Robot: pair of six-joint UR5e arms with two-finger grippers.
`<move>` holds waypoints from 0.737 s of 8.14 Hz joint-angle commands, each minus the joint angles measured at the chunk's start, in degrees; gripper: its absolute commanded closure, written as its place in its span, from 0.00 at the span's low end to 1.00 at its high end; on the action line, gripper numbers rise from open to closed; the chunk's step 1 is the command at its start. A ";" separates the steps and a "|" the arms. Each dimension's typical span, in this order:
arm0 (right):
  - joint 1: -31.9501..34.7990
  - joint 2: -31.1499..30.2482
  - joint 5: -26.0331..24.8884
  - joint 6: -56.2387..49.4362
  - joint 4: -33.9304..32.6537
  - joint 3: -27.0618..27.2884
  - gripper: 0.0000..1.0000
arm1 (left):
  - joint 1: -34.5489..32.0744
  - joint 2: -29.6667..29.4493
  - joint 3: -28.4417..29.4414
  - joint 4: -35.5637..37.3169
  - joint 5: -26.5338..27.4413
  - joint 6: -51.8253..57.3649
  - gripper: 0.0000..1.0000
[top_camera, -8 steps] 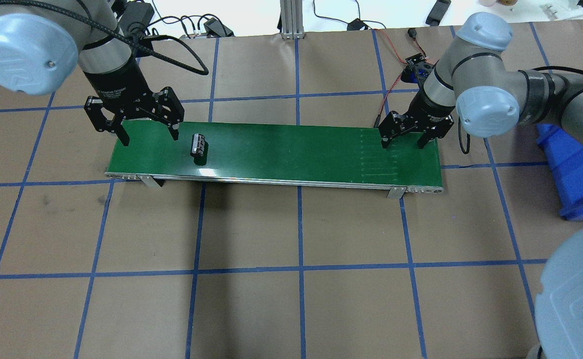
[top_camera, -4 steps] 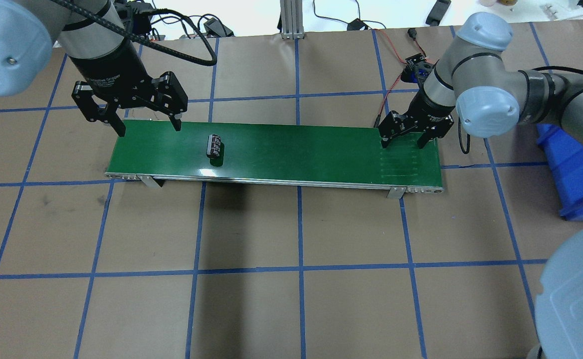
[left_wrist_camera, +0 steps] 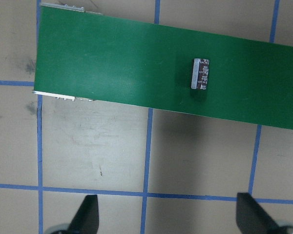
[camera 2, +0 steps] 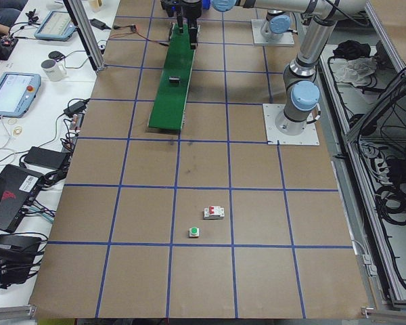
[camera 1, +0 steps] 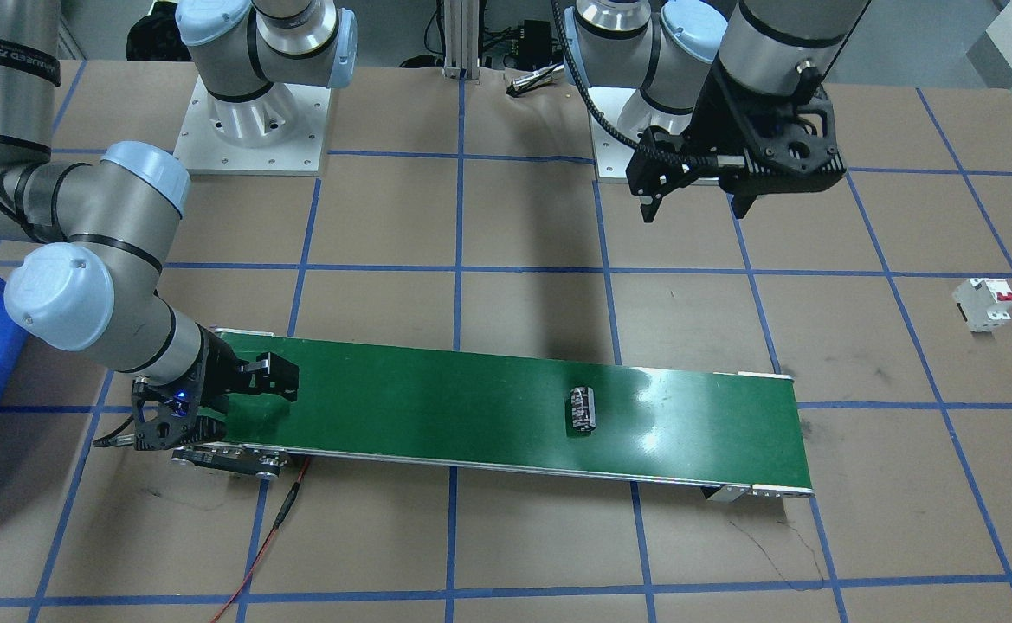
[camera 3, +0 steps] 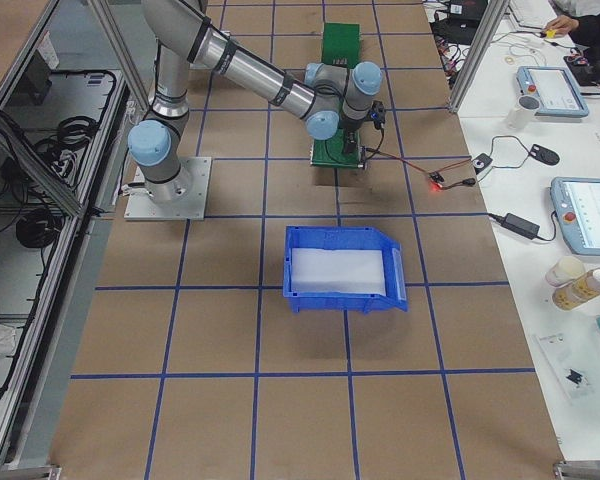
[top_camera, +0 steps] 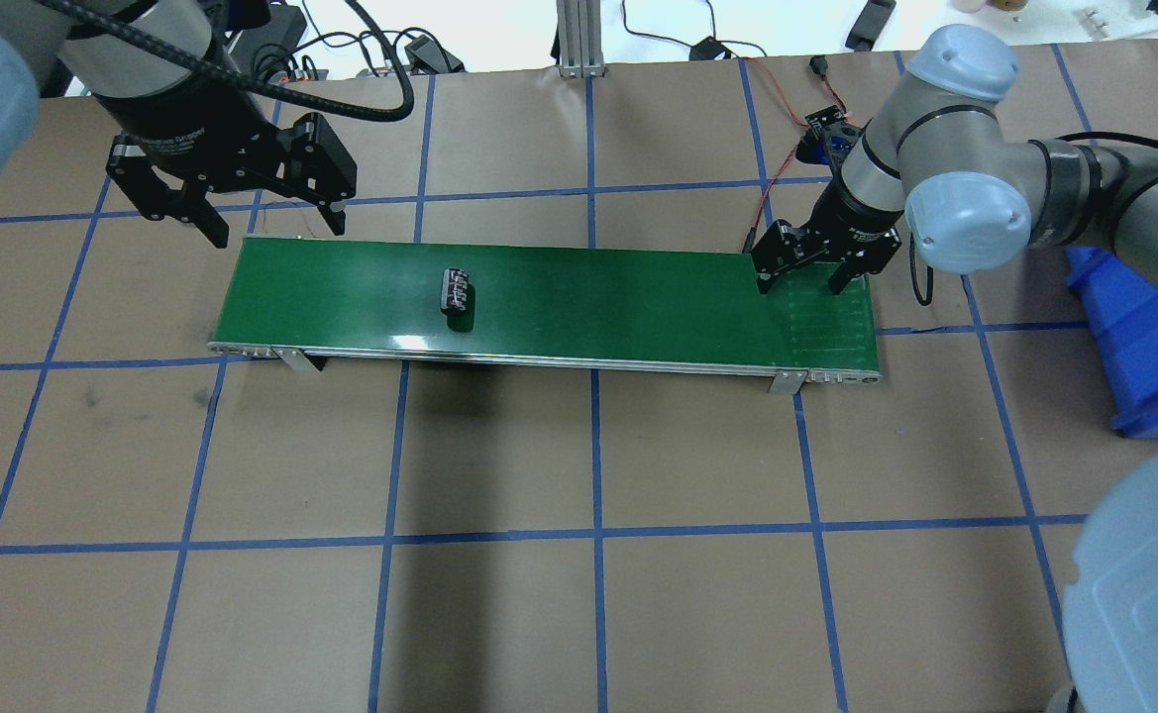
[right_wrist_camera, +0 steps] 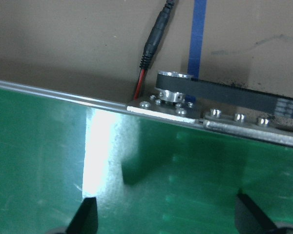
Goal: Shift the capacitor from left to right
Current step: 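Raise the left gripper while the belt carries the capacitor toward the right gripper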
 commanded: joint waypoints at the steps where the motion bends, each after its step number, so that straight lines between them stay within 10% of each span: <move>1: 0.00 0.00 0.00 0.00 -0.12 0.01 0.00 | 0.19 1.66 -0.44 0.81 -1.09 0.55 0.00; 6: 0.00 0.00 0.00 0.00 -0.12 0.01 0.00 | -0.25 1.04 -0.87 1.78 -3.65 0.47 0.00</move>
